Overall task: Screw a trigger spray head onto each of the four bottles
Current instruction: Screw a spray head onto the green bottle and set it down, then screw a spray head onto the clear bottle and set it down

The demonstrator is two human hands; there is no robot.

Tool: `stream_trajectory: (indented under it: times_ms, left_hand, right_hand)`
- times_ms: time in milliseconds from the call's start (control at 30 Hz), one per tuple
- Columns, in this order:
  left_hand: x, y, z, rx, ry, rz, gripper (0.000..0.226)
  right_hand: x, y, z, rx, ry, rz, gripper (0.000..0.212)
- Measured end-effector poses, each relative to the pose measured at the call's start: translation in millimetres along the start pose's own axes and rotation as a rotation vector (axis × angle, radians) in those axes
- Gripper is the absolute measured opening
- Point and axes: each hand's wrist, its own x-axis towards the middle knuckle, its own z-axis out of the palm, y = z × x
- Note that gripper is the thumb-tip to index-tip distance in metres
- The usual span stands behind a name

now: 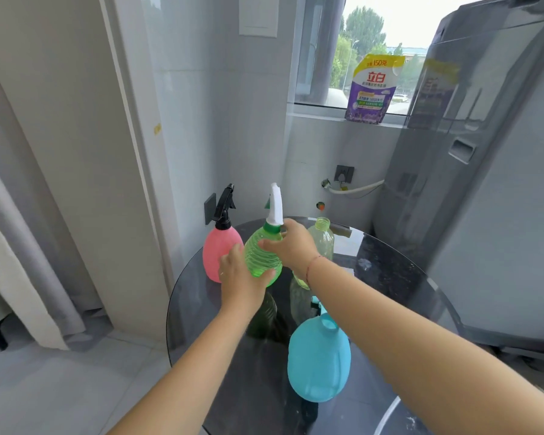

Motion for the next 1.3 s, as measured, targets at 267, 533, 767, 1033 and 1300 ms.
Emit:
stream_trajectory:
  times_ms: [267, 533, 767, 1033, 1300]
  left_hand:
    - [1, -11, 21, -0.089, -0.019, 0.077, 0.053]
    - [-2, -13, 27, -0.112, -0.09, 0.103, 0.063]
    - [1, -12, 21, -0.121, -0.155, 0.053, 0.057]
    - [-27, -16, 15, -0.157, -0.081, 0.125, 0.046]
    - [-19, 9, 16, -0.17, -0.42, 0.163, 0.038]
  right_hand:
    - [26, 12, 15, -0.098, -0.056, 0.069, 0.046]
    - [29, 16, 17, -0.247, -0.101, 0.02, 0.049]
    - [23, 8, 11, -0.334, -0.157, 0.082, 0.057]
    - [12, -3, -61, -0.453, 0.265, -0.219, 0.036]
    - [21, 49, -79, -0.351, 0.143, -0.038, 0.049]
